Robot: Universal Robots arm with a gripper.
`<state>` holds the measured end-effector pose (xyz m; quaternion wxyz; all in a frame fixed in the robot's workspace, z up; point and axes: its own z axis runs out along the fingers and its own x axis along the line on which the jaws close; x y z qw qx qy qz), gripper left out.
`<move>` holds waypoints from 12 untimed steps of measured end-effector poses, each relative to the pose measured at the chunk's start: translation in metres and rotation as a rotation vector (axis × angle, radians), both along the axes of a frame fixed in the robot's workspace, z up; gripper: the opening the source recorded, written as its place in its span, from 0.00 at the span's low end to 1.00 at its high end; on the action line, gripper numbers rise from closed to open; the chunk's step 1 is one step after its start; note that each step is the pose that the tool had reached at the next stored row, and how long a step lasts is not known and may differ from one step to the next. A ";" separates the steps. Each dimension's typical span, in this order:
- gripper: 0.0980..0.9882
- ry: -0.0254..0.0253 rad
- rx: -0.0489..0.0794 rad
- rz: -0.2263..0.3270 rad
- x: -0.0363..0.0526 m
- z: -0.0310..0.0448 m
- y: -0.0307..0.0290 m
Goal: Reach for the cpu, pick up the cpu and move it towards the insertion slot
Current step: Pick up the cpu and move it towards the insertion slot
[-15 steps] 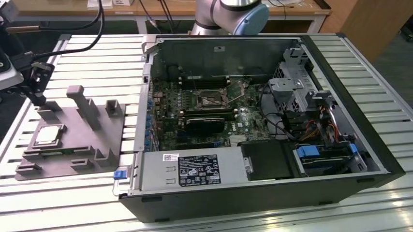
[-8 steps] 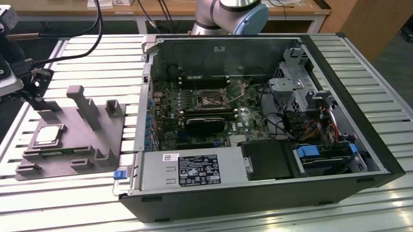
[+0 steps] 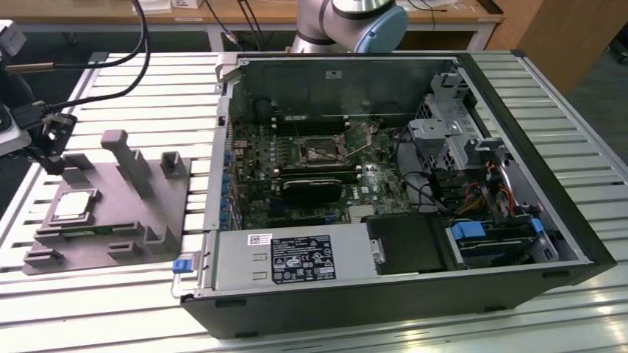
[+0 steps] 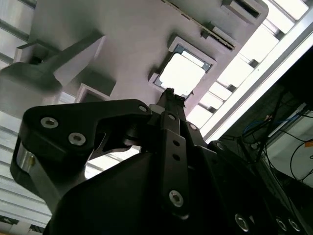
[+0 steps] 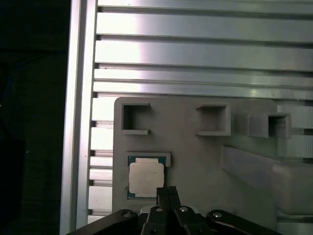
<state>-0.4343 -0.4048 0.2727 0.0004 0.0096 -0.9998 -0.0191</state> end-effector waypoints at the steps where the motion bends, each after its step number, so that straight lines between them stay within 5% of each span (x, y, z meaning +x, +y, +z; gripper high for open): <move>1: 0.01 -0.0003 0.000 0.000 -0.0019 -0.0016 -0.0001; 12: 0.01 -0.0020 0.000 0.000 -0.0148 -0.0206 -0.0032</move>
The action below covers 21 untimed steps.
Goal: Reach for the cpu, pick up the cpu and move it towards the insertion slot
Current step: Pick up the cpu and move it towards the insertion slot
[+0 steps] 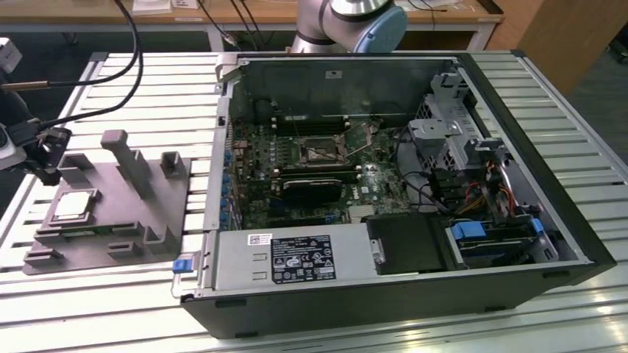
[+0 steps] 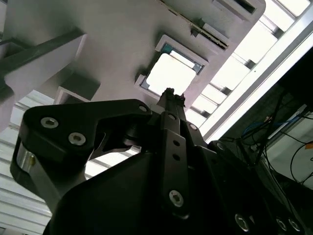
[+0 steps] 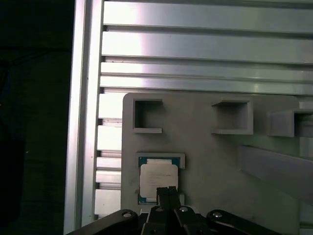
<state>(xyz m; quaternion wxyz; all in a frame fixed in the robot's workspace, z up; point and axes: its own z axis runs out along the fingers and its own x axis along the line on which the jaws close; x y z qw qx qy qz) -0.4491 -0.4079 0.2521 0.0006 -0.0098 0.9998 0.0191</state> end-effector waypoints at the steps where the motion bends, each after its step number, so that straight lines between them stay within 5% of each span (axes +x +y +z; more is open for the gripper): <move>1: 0.01 0.0000 0.000 0.000 -0.0002 -0.0018 -0.0005; 21: 0.01 -0.0001 0.000 0.000 -0.0003 -0.0382 -0.0092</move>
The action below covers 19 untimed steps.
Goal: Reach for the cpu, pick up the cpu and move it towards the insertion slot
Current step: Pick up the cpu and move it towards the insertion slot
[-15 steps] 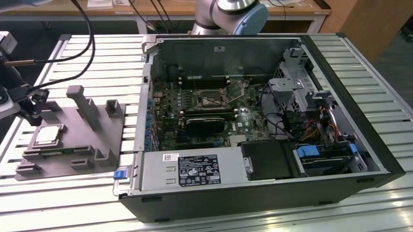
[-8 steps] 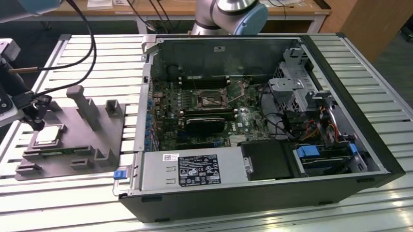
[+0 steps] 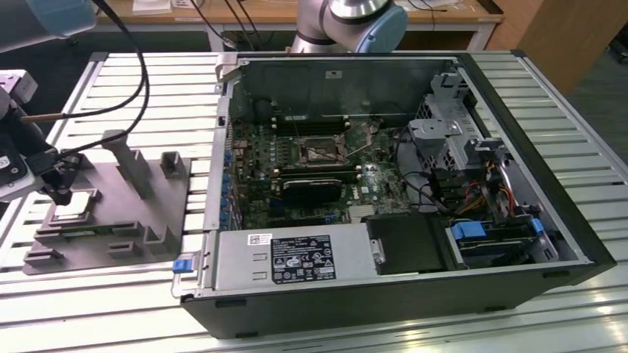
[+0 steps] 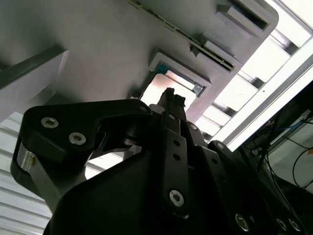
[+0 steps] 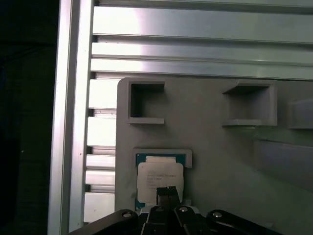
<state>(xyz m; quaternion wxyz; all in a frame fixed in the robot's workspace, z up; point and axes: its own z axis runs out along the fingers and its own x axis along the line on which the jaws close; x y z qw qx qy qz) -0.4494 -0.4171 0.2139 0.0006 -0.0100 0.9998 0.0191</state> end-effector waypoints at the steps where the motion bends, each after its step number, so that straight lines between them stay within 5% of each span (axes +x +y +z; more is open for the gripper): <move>1: 0.01 0.0001 0.000 0.000 -0.0001 -0.0018 0.0000; 19: 0.01 0.0002 0.000 -0.020 -0.0035 -0.0110 0.0005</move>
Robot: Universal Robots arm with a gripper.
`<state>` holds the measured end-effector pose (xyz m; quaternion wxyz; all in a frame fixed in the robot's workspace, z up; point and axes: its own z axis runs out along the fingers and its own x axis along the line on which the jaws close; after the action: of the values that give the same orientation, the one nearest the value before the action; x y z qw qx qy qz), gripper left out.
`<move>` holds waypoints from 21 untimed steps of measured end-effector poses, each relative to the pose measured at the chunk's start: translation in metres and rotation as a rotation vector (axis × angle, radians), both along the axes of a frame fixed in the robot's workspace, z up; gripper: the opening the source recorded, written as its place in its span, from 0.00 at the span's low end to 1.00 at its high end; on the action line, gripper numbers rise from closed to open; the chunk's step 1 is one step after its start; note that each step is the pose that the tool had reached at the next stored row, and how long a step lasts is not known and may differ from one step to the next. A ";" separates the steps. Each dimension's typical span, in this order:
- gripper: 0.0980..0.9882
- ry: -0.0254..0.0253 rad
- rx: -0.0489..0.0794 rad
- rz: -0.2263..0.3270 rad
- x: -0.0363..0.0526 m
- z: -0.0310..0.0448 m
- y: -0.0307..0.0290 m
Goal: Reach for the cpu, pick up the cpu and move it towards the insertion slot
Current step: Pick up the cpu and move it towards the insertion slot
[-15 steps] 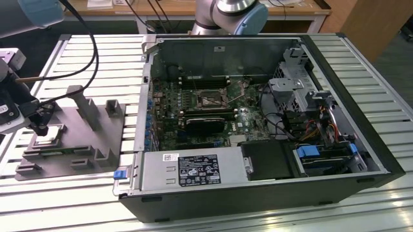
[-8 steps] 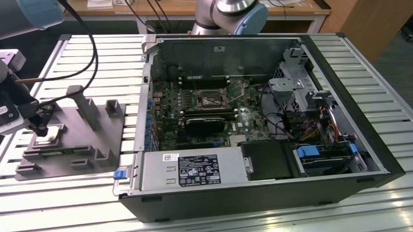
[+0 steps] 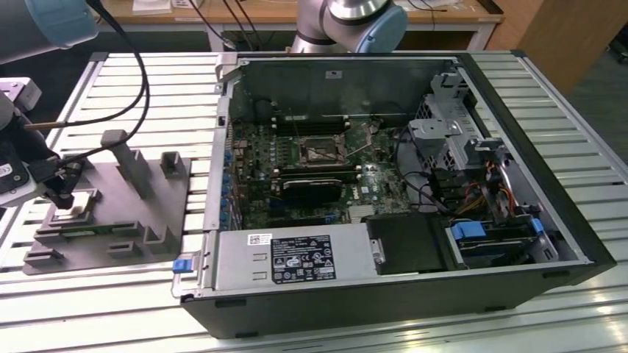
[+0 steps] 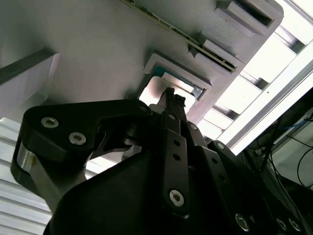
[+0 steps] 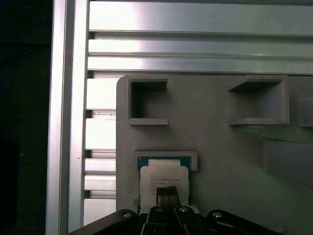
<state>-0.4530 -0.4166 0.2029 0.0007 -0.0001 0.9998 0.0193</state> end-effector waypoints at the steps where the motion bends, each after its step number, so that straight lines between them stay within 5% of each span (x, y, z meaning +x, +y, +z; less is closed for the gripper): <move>1: 0.01 -0.0001 0.000 0.000 0.0000 -0.0001 0.0000; 6: 0.08 -0.0002 0.000 -0.001 0.0000 -0.0001 0.0000; 14: 0.49 -0.0001 0.000 -0.002 0.0000 -0.0001 0.0000; 17: 0.49 -0.0011 0.001 -0.002 -0.0002 -0.0005 0.0000; 21: 0.49 -0.0164 0.002 -0.003 -0.0005 -0.0034 0.0000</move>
<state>-0.4535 -0.4166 0.1996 0.0089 0.0012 0.9998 0.0201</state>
